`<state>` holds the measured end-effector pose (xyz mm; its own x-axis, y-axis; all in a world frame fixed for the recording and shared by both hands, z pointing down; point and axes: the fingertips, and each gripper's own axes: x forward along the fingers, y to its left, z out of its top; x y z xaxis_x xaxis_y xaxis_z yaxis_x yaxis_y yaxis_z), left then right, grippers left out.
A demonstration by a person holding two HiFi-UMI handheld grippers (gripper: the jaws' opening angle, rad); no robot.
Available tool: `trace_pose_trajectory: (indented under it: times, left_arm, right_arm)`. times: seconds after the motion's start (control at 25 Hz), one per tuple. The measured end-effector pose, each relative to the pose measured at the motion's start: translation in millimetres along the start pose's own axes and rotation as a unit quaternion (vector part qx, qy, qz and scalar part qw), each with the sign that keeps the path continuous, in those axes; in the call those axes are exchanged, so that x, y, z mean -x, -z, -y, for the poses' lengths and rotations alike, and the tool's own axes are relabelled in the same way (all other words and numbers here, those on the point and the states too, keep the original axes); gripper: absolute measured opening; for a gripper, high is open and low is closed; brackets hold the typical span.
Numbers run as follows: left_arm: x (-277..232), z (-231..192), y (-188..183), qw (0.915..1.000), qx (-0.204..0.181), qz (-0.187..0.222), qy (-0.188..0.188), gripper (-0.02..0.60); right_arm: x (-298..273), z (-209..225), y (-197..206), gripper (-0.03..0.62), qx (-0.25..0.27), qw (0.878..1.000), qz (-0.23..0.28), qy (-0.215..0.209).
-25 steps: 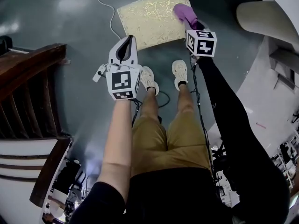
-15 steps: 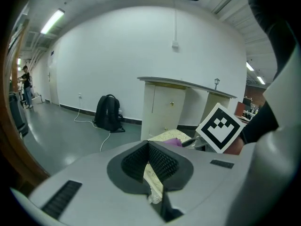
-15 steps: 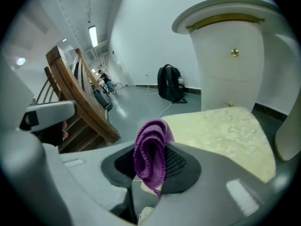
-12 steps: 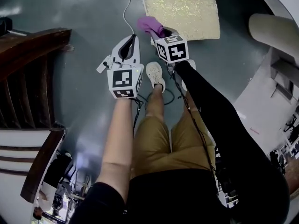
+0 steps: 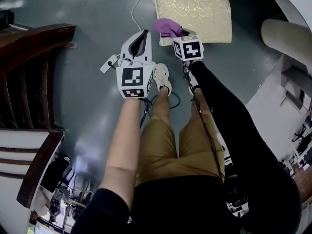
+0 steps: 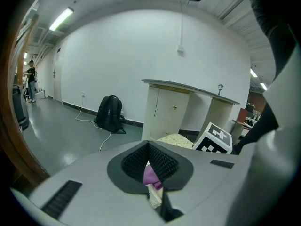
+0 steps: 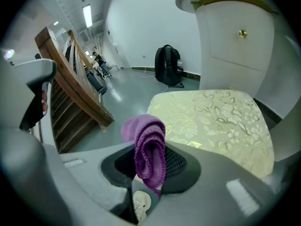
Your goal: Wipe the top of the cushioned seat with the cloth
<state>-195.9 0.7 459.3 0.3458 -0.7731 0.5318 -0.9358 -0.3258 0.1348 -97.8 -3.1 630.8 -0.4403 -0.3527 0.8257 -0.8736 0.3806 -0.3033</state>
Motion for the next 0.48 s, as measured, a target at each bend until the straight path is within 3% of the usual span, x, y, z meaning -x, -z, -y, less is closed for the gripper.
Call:
trace_pose_trajectory:
  times: [0.48]
  left_arm:
    - [-47.6,59.4,-17.4,0.9999,-0.01,-0.007,0.002,0.008]
  right_arm:
    - [55.6,164.9,3.1,0.086,-0.045,0.996,0.004,0.071]
